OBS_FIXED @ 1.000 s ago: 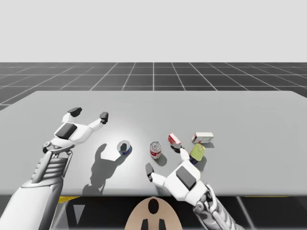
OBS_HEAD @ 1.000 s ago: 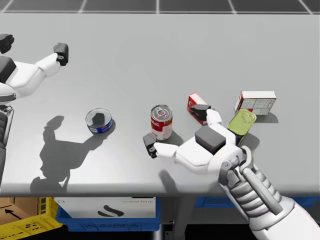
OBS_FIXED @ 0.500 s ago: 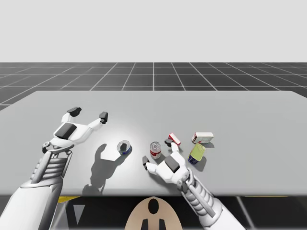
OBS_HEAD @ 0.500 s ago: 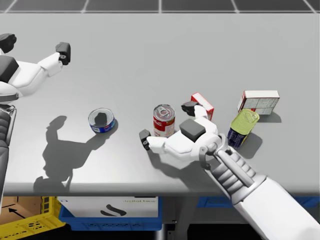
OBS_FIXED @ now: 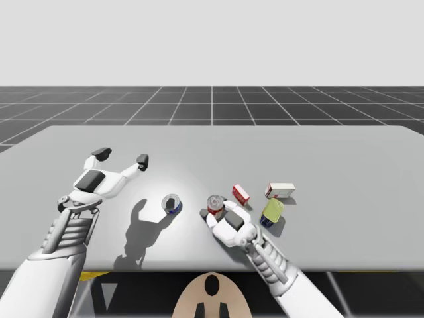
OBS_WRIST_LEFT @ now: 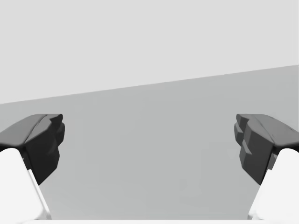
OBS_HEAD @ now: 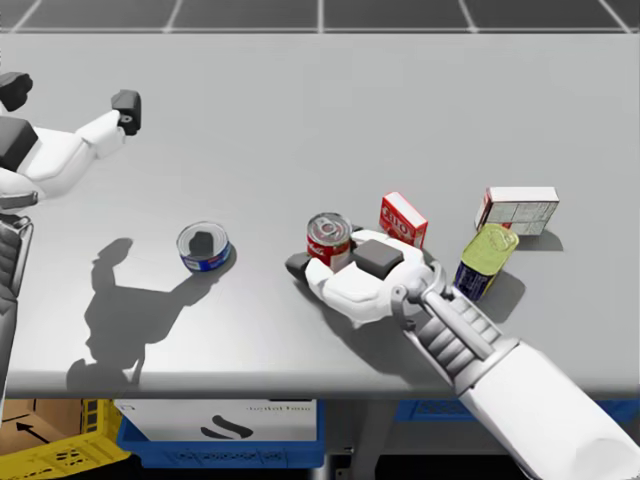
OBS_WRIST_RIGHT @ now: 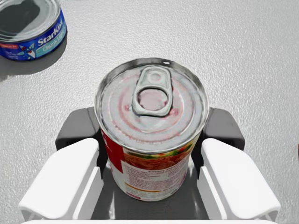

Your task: Grasp the soup can and hold it up.

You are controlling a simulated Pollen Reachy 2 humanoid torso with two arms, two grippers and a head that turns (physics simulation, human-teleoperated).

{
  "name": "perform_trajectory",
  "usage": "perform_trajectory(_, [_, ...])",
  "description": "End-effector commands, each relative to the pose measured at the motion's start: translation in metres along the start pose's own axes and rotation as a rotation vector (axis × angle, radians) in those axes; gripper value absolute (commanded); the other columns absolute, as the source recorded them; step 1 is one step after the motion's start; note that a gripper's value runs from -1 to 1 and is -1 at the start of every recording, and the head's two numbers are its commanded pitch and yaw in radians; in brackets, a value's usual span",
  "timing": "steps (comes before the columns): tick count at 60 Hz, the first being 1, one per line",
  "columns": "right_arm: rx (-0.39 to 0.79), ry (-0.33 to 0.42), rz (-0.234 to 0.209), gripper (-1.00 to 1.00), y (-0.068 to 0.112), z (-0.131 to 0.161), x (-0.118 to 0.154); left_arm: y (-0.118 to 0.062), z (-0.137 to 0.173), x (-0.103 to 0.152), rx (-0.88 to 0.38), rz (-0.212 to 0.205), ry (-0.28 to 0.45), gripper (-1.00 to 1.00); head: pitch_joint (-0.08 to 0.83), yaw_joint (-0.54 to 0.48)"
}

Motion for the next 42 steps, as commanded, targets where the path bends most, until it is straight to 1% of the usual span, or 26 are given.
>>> perform_trajectory(1, [0.095, -0.043, -0.124, 1.00, 0.032, -0.009, 0.009, -0.001, 0.000, 0.000, 0.001, -0.003, -0.001, -1.00, 0.689, 0.00])
perform_trajectory(2, [0.095, -0.043, -0.124, 1.00, 0.032, -0.009, 0.009, -0.001, 0.000, 0.000, 0.001, -0.003, 0.000, -1.00, 0.681, 0.00])
perform_trajectory(3, [0.093, -0.044, -0.122, 1.00, 0.031, -0.009, 0.009, -0.001, 0.000, 0.000, 0.001, -0.005, 0.000, -1.00, 0.653, 0.00])
perform_trajectory(6, [0.095, -0.044, -0.126, 1.00, 0.031, -0.008, 0.008, -0.001, 0.000, -0.001, 0.001, -0.006, 0.001, -1.00, 0.624, 0.00])
perform_trajectory(7, [0.093, -0.045, -0.127, 1.00, 0.031, -0.008, 0.008, -0.001, 0.000, -0.001, 0.002, -0.007, 0.001, -1.00, 0.594, 0.00])
perform_trajectory(9, [0.092, -0.046, -0.127, 1.00, 0.030, -0.008, 0.008, -0.001, 0.000, -0.001, 0.002, -0.007, 0.002, -1.00, 0.572, 0.00])
perform_trajectory(10, [0.092, -0.049, -0.129, 1.00, 0.030, -0.008, 0.008, -0.001, 0.000, -0.001, 0.003, -0.006, 0.002, -1.00, 0.536, 0.00])
perform_trajectory(12, [0.090, -0.051, -0.127, 1.00, 0.030, -0.008, 0.009, -0.001, 0.000, -0.001, 0.003, -0.006, 0.003, -1.00, 0.513, 0.00])
perform_trajectory(13, [0.088, -0.054, -0.125, 1.00, 0.030, -0.007, 0.009, -0.001, 0.000, -0.002, 0.004, -0.007, 0.004, -1.00, 0.481, -0.01])
perform_trajectory(22, [0.094, -0.062, -0.119, 1.00, 0.032, -0.004, 0.010, -0.002, 0.000, -0.003, 0.004, -0.011, 0.006, -1.00, 0.369, -0.01])
perform_trajectory(25, [0.095, -0.069, -0.116, 1.00, 0.032, -0.002, 0.012, -0.003, 0.000, -0.003, 0.003, -0.012, 0.006, -1.00, 0.347, -0.01])
perform_trajectory(30, [0.100, -0.106, -0.113, 1.00, 0.034, 0.005, 0.020, -0.003, 0.000, -0.004, 0.004, -0.017, 0.007, -1.00, 0.326, -0.01])
perform_trajectory(36, [0.104, -0.169, -0.104, 1.00, 0.037, 0.021, 0.041, -0.003, -0.001, -0.005, 0.005, -0.017, 0.007, -1.00, 0.324, -0.01])
perform_trajectory(38, [0.102, -0.208, -0.099, 1.00, 0.037, 0.031, 0.055, -0.003, -0.001, -0.005, 0.005, -0.016, 0.008, -1.00, 0.324, -0.01])
perform_trajectory(40, [0.099, -0.224, -0.093, 1.00, 0.037, 0.035, 0.062, -0.003, -0.001, -0.005, 0.005, -0.016, 0.008, -1.00, 0.324, -0.01])
perform_trajectory(41, [0.095, -0.247, -0.085, 1.00, 0.036, 0.041, 0.070, -0.003, -0.001, -0.005, 0.005, -0.016, 0.008, -1.00, 0.323, -0.01])
perform_trajectory(42, [0.094, -0.256, -0.083, 1.00, 0.036, 0.043, 0.073, -0.003, -0.001, -0.005, 0.005, -0.016, 0.008, -1.00, 0.322, -0.01])
